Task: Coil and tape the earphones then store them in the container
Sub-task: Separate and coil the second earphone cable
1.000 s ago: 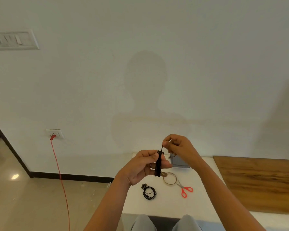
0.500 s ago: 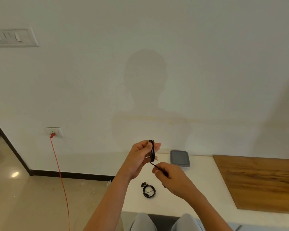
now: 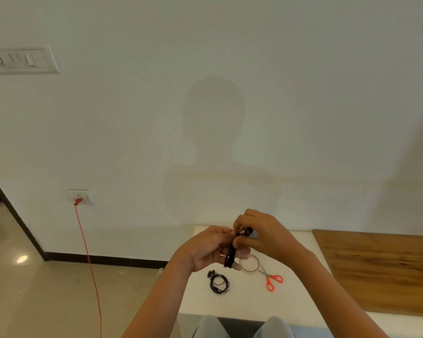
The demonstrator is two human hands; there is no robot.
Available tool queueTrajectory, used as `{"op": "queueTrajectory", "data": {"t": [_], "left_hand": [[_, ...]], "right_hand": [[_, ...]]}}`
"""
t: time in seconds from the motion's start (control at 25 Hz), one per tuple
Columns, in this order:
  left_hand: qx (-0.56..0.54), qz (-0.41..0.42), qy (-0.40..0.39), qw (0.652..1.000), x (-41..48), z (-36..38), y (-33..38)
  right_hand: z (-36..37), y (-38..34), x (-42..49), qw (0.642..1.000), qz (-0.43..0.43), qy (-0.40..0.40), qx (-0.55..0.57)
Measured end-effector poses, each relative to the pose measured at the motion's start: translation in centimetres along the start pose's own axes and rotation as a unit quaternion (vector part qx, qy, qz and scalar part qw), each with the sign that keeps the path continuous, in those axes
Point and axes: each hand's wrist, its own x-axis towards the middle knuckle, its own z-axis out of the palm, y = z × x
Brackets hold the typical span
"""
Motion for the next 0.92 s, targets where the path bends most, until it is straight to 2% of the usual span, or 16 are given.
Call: {"op": "queueTrajectory", "data": {"t": [0.12, 0.24, 0.4, 0.56, 0.64, 0.76, 0.92], "left_hand": [[-0.029, -0.015, -0.023, 0.999, -0.3, -0.1, 0.0], [-0.018, -0.025, -0.014, 0.999, -0.3, 0.1, -0.1], [-0.046, -0.036, 0.007, 0.998, -0.1, 0.3, -0.6], [-0.080, -0.044, 0.014, 0.996, -0.2, 0.2, -0.4], [-0.100, -0.049, 0.026, 0.993, 0.0, -0.1, -0.1], [-0.109, -0.062, 0.045, 0.991, 0.2, -0.4, 0.0], [-0.025, -0.075, 0.071, 0.994, 1.2, 0.1, -0.2]], "right_hand": [[0.6, 1.2, -0.3, 0.983, 0.032, 0.012, 0.180], [1.8, 1.4, -1.0, 0.931, 0.102, -0.007, 0.351], [3.8, 1.9, -1.5, 0.892, 0.142, 0.022, 0.429], [4.5, 1.7, -1.7, 0.826, 0.137, 0.019, 0.547], [4.5, 1.7, -1.7, 0.829, 0.136, 0.037, 0.541], [4.9, 1.8, -1.4, 0.864, 0.149, 0.080, 0.475], [6.1, 2.0, -1.3, 0.898, 0.185, 0.129, 0.377]]}}
